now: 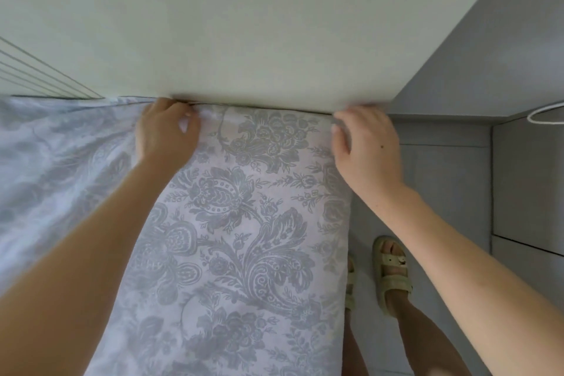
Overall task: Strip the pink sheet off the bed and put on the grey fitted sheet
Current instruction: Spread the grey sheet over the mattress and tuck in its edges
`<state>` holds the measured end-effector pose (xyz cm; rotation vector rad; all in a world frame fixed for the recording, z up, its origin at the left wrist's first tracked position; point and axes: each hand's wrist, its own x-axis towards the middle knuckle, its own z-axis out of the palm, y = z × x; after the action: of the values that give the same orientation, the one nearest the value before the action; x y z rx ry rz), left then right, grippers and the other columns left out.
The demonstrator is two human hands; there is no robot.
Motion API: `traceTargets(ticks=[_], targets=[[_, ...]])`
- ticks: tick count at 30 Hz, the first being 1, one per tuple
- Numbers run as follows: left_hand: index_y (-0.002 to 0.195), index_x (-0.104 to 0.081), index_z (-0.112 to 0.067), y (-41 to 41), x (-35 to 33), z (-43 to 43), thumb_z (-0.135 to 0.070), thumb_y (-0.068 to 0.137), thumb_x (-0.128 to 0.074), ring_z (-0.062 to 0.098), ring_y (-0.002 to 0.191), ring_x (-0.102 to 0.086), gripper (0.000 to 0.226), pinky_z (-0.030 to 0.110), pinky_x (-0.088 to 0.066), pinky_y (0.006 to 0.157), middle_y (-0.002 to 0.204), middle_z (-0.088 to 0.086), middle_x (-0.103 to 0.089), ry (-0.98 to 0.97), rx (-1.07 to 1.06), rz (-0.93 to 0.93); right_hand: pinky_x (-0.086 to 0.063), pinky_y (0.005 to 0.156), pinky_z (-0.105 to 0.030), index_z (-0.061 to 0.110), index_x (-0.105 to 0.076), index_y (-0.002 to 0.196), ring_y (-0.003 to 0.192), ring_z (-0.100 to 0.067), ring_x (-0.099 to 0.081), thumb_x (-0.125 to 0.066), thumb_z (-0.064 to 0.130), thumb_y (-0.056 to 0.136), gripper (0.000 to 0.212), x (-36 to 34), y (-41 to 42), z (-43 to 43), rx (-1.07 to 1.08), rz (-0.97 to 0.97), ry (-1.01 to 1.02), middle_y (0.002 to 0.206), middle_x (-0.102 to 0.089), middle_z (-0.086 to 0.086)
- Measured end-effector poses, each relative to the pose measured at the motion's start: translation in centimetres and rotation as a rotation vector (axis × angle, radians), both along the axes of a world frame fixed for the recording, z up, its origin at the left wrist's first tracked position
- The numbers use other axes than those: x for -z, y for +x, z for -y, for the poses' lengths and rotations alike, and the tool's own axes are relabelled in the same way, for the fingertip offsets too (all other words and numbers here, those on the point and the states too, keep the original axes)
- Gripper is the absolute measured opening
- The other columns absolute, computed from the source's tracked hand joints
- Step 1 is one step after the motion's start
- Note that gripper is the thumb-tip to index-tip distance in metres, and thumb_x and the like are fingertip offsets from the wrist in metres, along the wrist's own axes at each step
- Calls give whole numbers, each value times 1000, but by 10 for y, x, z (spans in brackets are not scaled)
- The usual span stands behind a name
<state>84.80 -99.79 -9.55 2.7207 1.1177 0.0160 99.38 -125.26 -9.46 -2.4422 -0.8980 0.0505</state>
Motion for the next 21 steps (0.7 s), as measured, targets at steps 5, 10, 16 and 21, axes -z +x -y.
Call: traceTargets(ticks=[5, 10, 16, 21], targets=[[125, -59, -27, 16, 10, 15, -41, 98, -27, 28, 123, -42, 44, 43, -25, 107, 132, 5, -52, -72, 110, -375, -39, 74, -34, 10, -62, 92, 95, -27, -58, -37, 30, 100, 32, 24, 5, -19, -154, -445, -260, 97, -67, -7], [94, -70, -8, 54, 4, 48, -33, 98, -26, 35, 97, -57, 51, 41, -38, 93, 106, 14, -64, 50, 140, -418, -44, 79, -38, 9, -63, 95, 91, -27, -59, -46, 29, 95, 26, 18, -8, 6, 290, -260, -199, 96, -65, -6], [110, -69, -8, 63, 8, 107, -37, 91, -29, 30, 103, -63, 53, 37, -42, 96, 111, 9, -69, -239, 417, 7, -53, 84, -29, 16, -63, 108, 92, -9, -65, -65, 45, 85, 37, 20, -20, 12, 491, -1332, 299, 100, -69, 6], [112, -69, -10, 56, 3, 112, -38, 93, -33, 22, 112, -59, 49, 30, -34, 103, 115, 3, -68, -303, 310, 84, -52, 93, -41, 17, -61, 116, 99, -19, -68, -79, 36, 73, 51, 36, -3, 0, 552, -1625, 502, 108, -71, -3]])
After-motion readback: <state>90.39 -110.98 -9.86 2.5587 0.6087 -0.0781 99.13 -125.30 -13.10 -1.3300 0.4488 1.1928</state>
